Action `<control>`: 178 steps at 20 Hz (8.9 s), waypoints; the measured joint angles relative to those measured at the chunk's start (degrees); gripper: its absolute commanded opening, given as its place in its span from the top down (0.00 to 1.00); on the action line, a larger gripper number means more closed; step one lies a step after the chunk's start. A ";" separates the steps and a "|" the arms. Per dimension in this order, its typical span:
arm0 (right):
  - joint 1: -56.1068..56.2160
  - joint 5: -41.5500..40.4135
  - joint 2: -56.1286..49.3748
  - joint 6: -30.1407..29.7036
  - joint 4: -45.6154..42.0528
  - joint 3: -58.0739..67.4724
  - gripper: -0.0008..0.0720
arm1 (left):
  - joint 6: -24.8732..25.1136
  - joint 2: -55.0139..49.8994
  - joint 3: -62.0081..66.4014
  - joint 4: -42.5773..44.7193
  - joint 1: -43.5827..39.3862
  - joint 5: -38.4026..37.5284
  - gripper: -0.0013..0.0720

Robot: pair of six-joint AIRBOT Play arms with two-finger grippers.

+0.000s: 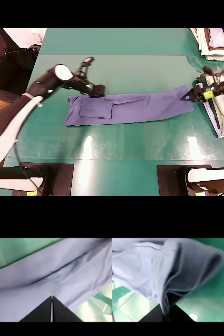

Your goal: Fold the shirts.

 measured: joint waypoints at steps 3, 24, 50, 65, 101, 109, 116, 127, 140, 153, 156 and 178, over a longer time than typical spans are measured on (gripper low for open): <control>4.09 1.09 4.24 4.83 0.11 6.08 0.97 | 0.04 -7.63 7.02 -0.63 -5.05 0.33 0.94; 30.40 -0.33 7.48 13.97 0.09 30.08 0.97 | -1.53 -22.51 25.46 -0.39 -12.92 -4.15 0.95; 61.79 -17.86 -13.09 4.46 4.39 30.16 0.46 | 2.40 9.44 29.40 17.22 23.47 -29.70 0.94; 40.50 0.79 -4.02 10.82 -9.31 30.18 0.46 | 8.66 10.32 -13.60 3.32 24.41 -16.17 0.16; 28.41 -21.44 11.02 10.38 2.45 -16.26 0.06 | 15.41 26.53 -14.88 3.63 24.39 -21.57 0.95; 37.20 -24.48 -10.34 5.55 18.60 -8.09 0.17 | 15.47 26.53 -13.51 0.92 24.41 -19.63 0.93; 43.69 -25.18 -17.79 2.67 21.29 3.28 0.97 | 15.56 26.53 -13.46 0.00 24.39 -19.50 0.94; 19.19 -22.10 -5.03 7.39 3.37 15.96 0.97 | 13.35 26.53 -13.46 -2.29 10.78 -7.96 0.94; -10.73 -29.59 -13.38 7.96 0.15 37.46 0.97 | 7.41 26.53 -13.46 -2.43 0.50 -0.98 0.94; -19.23 -33.22 -3.50 1.38 11.10 34.51 0.97 | 5.77 26.53 -13.46 -2.21 0.28 -0.94 0.94; -21.33 -31.04 0.20 0.46 10.49 30.99 0.97 | 5.81 26.53 -13.46 -2.14 0.28 -0.94 0.94; -39.54 -15.50 17.35 8.94 -23.89 -2.21 0.30 | 6.54 26.53 -13.46 -0.79 0.28 -4.02 0.94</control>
